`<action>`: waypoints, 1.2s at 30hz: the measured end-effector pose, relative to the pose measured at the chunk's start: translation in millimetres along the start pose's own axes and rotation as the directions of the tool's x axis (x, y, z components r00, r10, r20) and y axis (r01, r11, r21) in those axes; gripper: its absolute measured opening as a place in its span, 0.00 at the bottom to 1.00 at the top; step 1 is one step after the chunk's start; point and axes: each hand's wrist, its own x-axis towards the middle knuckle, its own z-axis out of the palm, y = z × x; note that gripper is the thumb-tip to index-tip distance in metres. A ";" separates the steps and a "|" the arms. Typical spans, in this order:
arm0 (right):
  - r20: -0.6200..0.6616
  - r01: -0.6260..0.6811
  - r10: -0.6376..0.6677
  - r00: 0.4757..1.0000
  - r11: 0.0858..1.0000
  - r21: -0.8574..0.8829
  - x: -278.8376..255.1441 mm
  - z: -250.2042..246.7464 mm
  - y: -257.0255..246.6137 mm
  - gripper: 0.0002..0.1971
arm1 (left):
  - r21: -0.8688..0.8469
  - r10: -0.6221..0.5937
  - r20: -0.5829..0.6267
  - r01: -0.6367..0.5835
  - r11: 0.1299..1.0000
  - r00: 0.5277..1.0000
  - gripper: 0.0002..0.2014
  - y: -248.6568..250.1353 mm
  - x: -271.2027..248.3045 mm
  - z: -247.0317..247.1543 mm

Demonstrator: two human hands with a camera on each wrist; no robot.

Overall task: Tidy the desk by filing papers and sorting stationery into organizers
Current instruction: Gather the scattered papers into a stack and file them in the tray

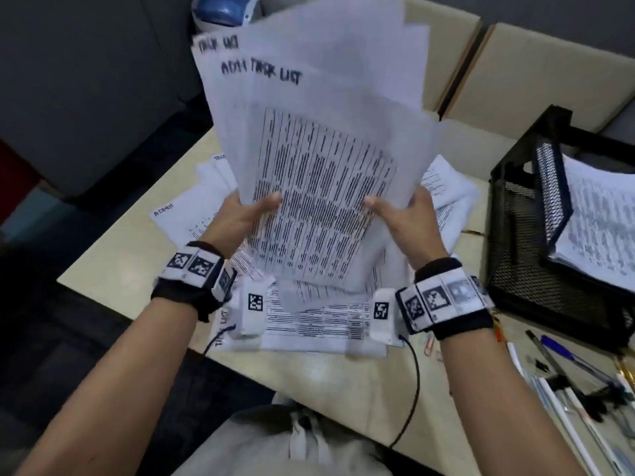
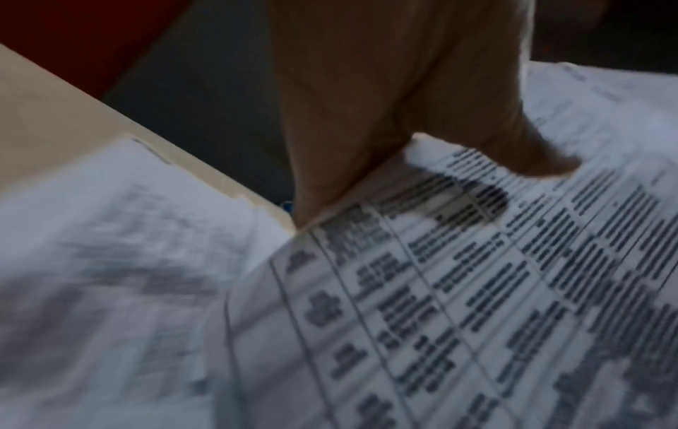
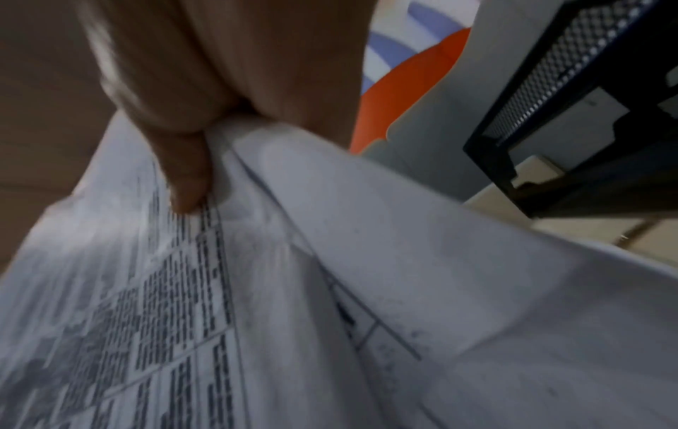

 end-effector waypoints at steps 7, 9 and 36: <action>-0.301 0.278 -0.200 0.932 0.928 0.246 16.6 -31.2 -41.4 0.19 | -0.152 0.443 -0.123 -0.458 0.876 0.888 0.08 73.2 13.5 7.0; -0.322 0.250 -0.154 0.934 0.926 0.283 13.4 -28.7 -30.5 0.21 | -0.194 0.430 -0.098 -0.441 0.876 0.898 0.16 67.9 13.7 6.6; -0.229 -0.494 0.481 0.846 0.869 0.002 -74.8 -109.7 120.7 0.20 | 0.023 -0.278 0.068 0.277 0.961 0.958 0.15 14.8 26.7 176.9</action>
